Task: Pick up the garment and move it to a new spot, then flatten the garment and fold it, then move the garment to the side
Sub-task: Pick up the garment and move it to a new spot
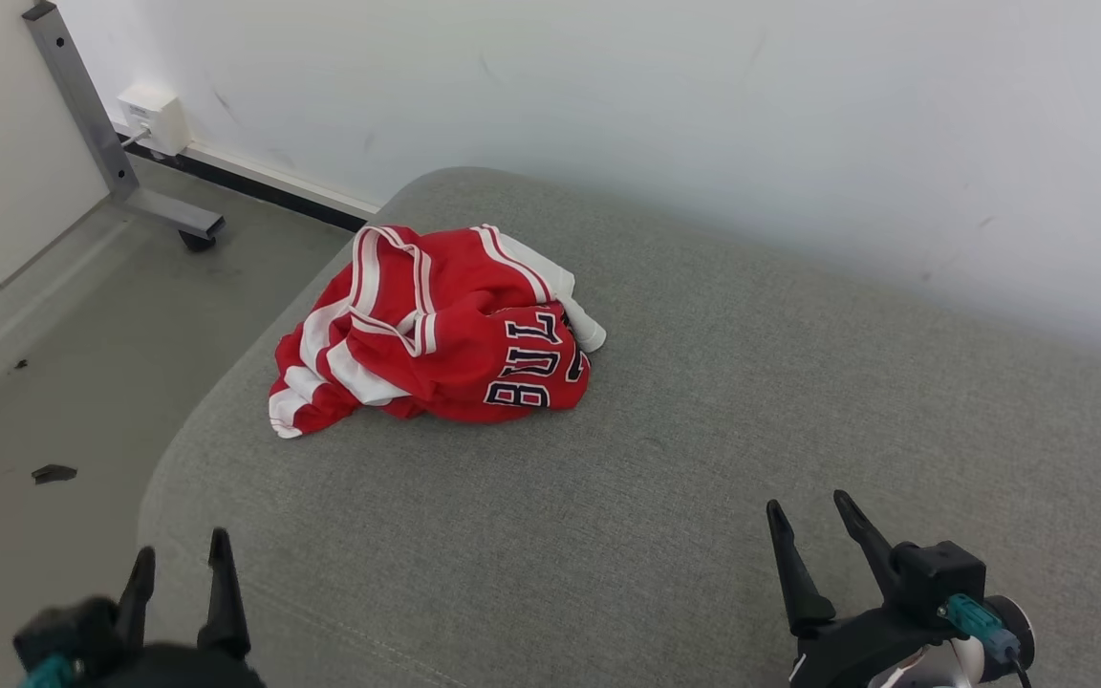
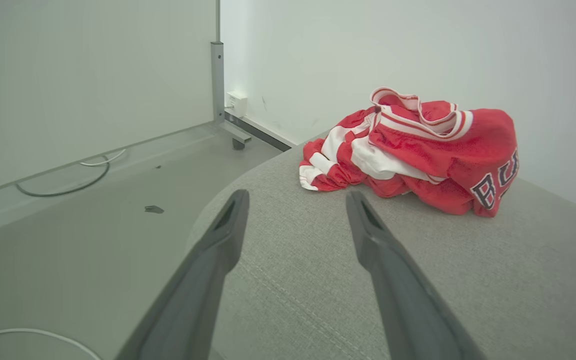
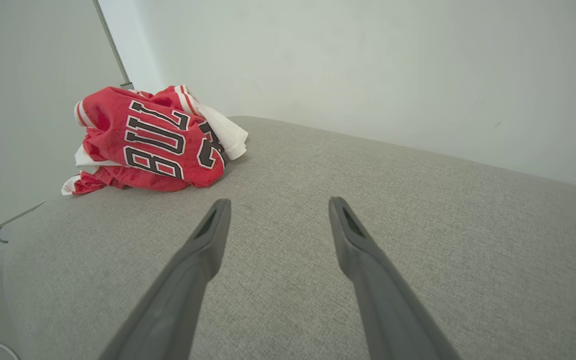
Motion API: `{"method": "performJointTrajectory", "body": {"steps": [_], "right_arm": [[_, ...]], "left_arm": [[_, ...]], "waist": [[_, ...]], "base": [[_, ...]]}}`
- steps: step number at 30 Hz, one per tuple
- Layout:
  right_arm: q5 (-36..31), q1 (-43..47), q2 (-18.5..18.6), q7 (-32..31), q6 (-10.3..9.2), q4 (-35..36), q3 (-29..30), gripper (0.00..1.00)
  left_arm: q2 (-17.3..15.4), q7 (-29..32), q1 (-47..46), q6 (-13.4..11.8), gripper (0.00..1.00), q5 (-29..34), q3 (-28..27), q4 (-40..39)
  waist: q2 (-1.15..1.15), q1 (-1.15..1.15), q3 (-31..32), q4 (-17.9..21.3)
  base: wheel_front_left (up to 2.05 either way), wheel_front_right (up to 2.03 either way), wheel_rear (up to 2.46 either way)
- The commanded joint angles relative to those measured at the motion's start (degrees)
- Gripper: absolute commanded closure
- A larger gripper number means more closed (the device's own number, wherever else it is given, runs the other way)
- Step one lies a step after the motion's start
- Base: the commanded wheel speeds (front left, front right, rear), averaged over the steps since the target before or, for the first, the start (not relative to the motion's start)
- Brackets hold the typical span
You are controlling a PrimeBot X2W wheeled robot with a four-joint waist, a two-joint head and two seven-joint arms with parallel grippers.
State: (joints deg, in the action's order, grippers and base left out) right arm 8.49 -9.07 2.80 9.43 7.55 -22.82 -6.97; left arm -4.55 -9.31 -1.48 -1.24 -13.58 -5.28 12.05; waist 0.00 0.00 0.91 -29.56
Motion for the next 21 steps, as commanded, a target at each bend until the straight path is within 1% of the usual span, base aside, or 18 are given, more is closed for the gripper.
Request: {"method": "performJointTrajectory", "body": {"steps": [1,2,3,4,5,6,7,9,10,11,12,13,14,17,20,21], "right_arm": [[-0.5,0.9,0.2,0.1,-0.12,0.4,0.8,0.0],[-0.7,1.1,0.2,0.0,-0.12,0.7,1.1,0.0],[-1.1,1.4,0.2,0.0,-0.12,1.1,1.5,0.0],[-1.1,1.4,0.2,0.0,-0.12,1.1,1.5,0.0],[-1.0,1.7,0.2,-0.2,-0.12,1.5,1.5,0.0],[-1.1,1.5,0.1,-0.5,-0.12,1.9,1.2,0.0],[-1.2,1.0,0.1,-0.8,-0.12,2.5,0.4,0.0],[-1.6,-0.1,0.2,-1.2,-0.12,3.4,-0.1,0.0],[-1.6,-0.8,0.2,-1.6,-0.12,3.9,-0.7,0.0],[-1.5,-1.3,0.2,-1.9,-0.12,4.4,-1.3,0.0],[-1.7,-2.0,0.2,-2.0,-0.12,4.9,-1.8,0.0],[-1.7,-2.6,0.2,-2.1,-0.12,5.4,-2.3,0.0],[-1.7,-3.2,0.2,-2.1,-0.12,5.8,-2.9,0.0],[-1.7,-4.9,0.2,-2.0,-0.12,6.6,-4.2,0.0],[-1.7,-6.1,0.2,-2.0,-0.12,6.8,-5.5,0.0],[-1.7,-6.5,0.2,-1.8,-0.12,6.8,-6.1,0.0]], "left_arm": [[-0.4,5.9,-5.6,2.1,0.0,-4.0,-0.5,2.6],[-0.5,9.5,-8.3,3.5,0.0,-6.6,-0.6,4.5],[-0.1,12.9,-11.5,4.6,0.0,-10.6,-1.3,6.3],[-0.1,12.9,-11.5,4.6,0.0,-10.6,-1.3,6.3],[0.0,16.4,-14.6,5.5,0.0,-13.9,-2.2,7.9],[-0.2,19.7,-17.2,5.9,0.0,-16.6,-2.8,9.5],[-1.4,22.3,-19.8,6.4,0.0,-18.7,-3.9,10.7],[-2.2,27.1,-25.4,6.1,0.0,-22.7,-5.5,12.8],[-2.3,29.4,-27.8,5.7,0.0,-25.1,-6.5,13.6],[-2.4,31.6,-30.3,4.6,0.0,-27.5,-8.1,14.2],[-2.8,33.7,-32.6,3.6,0.0,-29.5,-9.6,14.6],[-4.0,35.6,-34.7,2.7,0.0,-30.7,-10.6,14.7],[-5.3,37.3,-36.3,1.9,0.0,-31.4,-11.3,14.5],[-8.3,42.3,-39.6,-0.3,0.0,-31.7,-11.4,13.5],[-11.9,47.2,-40.5,-1.9,0.0,-31.2,-11.1,12.5],[-12.7,48.7,-40.5,-2.6,0.0,-31.4,-11.2,12.1]], "waist": [[0.0,0.0,-0.5,0.2],[0.0,0.0,-0.8,0.3],[0.0,0.0,-1.0,0.4],[0.0,0.0,-1.0,0.4],[0.0,0.0,-1.3,0.8],[0.0,0.0,-2.0,1.9],[0.0,0.0,-2.9,3.3],[0.0,0.0,-5.0,5.8],[0.0,0.0,-6.1,7.2],[0.0,0.0,-7.3,8.5],[0.0,0.0,-8.5,9.8],[0.0,0.0,-9.6,11.1],[0.0,0.0,-10.7,12.5],[0.0,0.0,-13.6,16.1],[0.0,0.0,-16.0,19.5],[0.0,0.0,-16.6,20.5]], "base": [[0.0,0.0,0.0],[0.0,0.0,0.0],[0.0,0.0,0.0],[0.0,0.0,0.0],[0.0,0.0,0.0],[0.0,0.0,0.0],[0.0,0.0,0.0],[0.0,0.0,0.0],[0.0,0.0,0.0],[0.0,0.0,0.0],[0.0,0.0,0.0],[0.0,0.0,0.0],[0.0,0.0,0.0],[0.0,0.0,0.0],[0.0,0.0,0.0],[0.0,0.0,0.0]]}}
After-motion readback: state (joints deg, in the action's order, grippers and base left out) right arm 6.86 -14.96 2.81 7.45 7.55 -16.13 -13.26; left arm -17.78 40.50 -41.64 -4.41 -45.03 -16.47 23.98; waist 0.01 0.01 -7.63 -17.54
